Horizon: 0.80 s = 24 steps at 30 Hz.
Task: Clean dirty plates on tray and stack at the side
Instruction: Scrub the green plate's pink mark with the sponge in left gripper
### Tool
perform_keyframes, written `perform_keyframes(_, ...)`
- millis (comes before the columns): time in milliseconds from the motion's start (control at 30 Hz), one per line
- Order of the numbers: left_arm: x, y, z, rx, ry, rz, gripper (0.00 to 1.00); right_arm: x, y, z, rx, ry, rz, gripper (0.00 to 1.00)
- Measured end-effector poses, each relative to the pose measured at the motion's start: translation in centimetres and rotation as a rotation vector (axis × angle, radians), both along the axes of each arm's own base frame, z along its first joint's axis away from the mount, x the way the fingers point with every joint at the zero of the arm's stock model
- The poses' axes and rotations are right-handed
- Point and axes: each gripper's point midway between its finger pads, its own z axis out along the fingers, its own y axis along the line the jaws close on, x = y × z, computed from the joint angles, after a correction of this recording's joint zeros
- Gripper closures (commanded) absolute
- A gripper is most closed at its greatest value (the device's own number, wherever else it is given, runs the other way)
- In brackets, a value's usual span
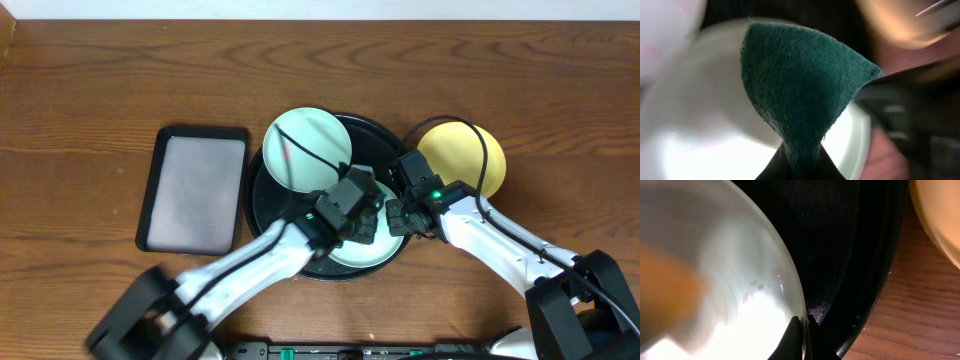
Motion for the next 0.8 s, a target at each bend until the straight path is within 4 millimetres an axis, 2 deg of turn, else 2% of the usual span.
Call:
perform_keyframes(167,0.4,2.1,5.4,-0.02,-0.129,0.06,0.93,0.0,0.0,0.0,0.0,0.0,0.0,0.99)
perform_keyframes(267,0.5,3.1,6.1,0.004,-0.156,0.088,0.92,0.0,0.0,0.0,0.001,0.0,0.0,0.99)
perform_keyframes(433,0.7,3.9,3.7,0.09,-0.123,0.109,0.93,0.0,0.0,0.0,0.001,-0.001,0.0,0.99)
perform_keyframes(533,0.6,4.3,0.5,0.169,-0.067,0.11,0.92,0.0,0.0,0.0,0.001,0.0,0.0,0.99)
perform_keyframes(800,0.4,5.9,-4.9,0.295,0.036,0.198,0.93,0.0,0.0,0.0,0.001,-0.001,0.0,0.99)
